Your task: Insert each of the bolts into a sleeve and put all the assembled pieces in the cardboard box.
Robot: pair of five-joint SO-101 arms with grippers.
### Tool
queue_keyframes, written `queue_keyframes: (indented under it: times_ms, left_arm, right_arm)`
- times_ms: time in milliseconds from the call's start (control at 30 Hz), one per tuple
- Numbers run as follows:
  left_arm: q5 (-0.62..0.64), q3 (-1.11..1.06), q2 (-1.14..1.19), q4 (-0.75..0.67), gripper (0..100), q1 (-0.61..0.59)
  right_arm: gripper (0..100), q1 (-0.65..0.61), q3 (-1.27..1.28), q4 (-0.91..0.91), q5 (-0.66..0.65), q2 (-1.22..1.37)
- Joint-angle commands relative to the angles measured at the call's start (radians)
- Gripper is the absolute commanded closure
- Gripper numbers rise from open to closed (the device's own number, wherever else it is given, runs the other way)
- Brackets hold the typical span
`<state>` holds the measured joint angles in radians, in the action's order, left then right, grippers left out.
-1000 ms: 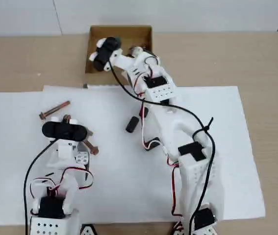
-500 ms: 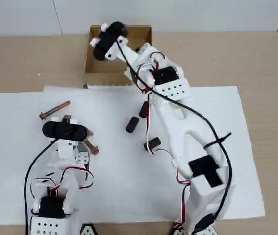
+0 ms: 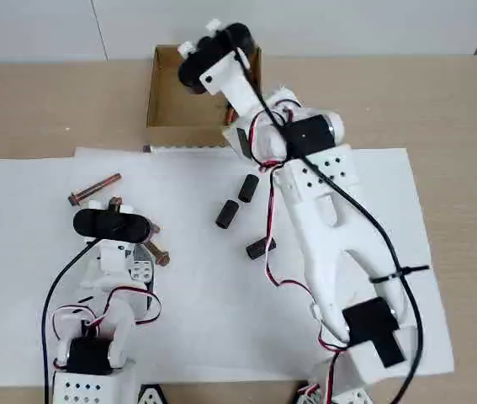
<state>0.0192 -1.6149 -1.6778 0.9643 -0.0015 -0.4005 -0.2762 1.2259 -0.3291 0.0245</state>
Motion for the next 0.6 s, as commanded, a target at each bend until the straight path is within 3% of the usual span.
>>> queue_keyframes:
  times_ms: [0, 367, 567]
  left_arm:
    - [0.006, 0.005, -0.009, 0.000, 99, -0.005]
    - [0.008, 0.005, -0.009, 0.000, 99, -0.006]
    - [0.008, 0.005, -0.009, 0.000, 99, -0.008]
  right_arm:
    - [99.5, 0.001, -0.052, 0.113, 0.087, -0.087]
    - [99.5, -0.004, -0.052, 0.420, 0.331, -0.124]
    - [99.5, -0.007, -0.048, 0.449, 0.440, -0.125]
